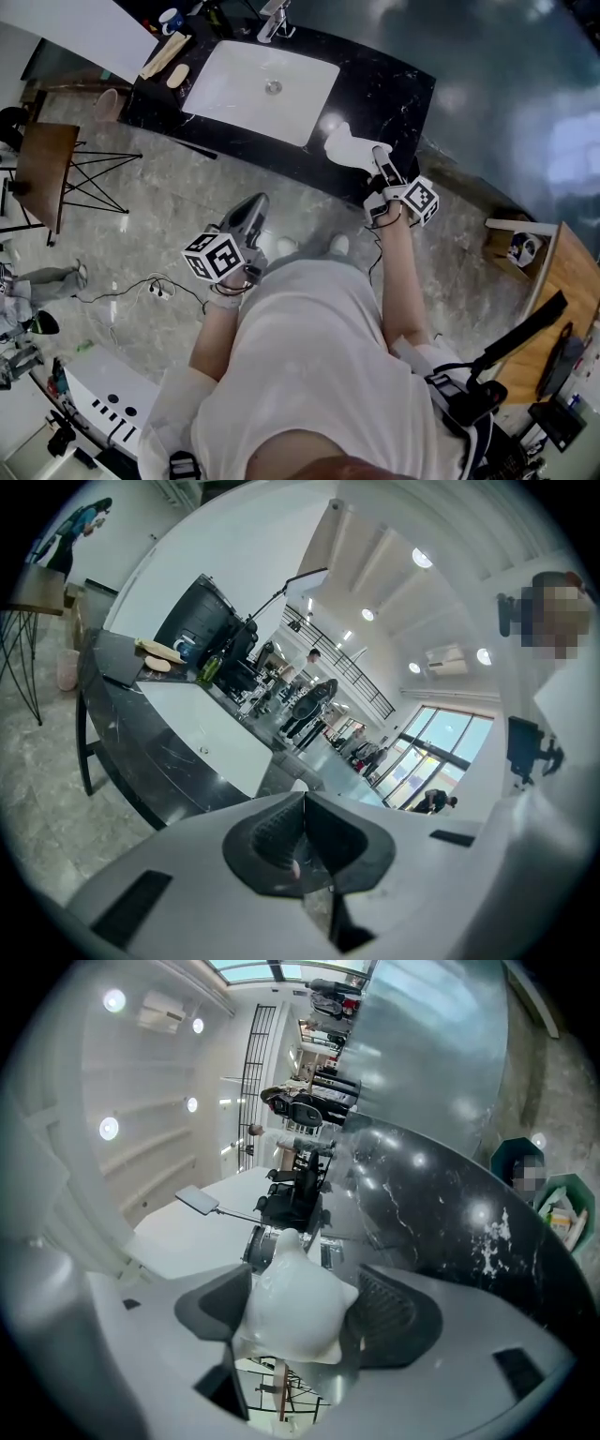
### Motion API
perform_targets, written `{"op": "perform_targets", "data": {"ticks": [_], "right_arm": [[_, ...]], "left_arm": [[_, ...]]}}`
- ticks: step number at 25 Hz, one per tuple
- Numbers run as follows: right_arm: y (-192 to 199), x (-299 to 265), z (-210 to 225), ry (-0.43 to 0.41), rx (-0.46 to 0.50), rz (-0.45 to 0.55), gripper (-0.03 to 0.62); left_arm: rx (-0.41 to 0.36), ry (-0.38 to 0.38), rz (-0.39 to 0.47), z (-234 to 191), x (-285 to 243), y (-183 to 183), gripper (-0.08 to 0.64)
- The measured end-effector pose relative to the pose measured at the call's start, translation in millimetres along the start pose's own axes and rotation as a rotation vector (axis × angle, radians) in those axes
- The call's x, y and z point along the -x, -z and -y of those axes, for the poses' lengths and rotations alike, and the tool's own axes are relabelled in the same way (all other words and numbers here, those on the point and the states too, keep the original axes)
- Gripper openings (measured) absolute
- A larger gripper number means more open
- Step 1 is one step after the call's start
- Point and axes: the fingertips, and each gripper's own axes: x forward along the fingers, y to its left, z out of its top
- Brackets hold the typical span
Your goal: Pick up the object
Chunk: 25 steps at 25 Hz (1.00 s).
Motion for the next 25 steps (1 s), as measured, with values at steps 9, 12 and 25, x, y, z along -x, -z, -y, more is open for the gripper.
{"op": "perform_targets", "data": {"ticks": [9, 12, 25], "right_arm": [[0, 8, -17, -0.050, -0.072, 0.016, 0.367], [-3, 10, -28, -0.088, -0.118, 0.027, 0.367], [-15, 22, -119, -0.307, -0.146, 0.034, 0.367]], "left_arm": [[-0.008, 0.040, -0.012, 9, -13, -2, 0.006], [-0.009, 0.054, -0.014, 12, -18, -3, 0.006], [-0.037, 0.132, -0.007, 33, -44, -17, 0.006]]}}
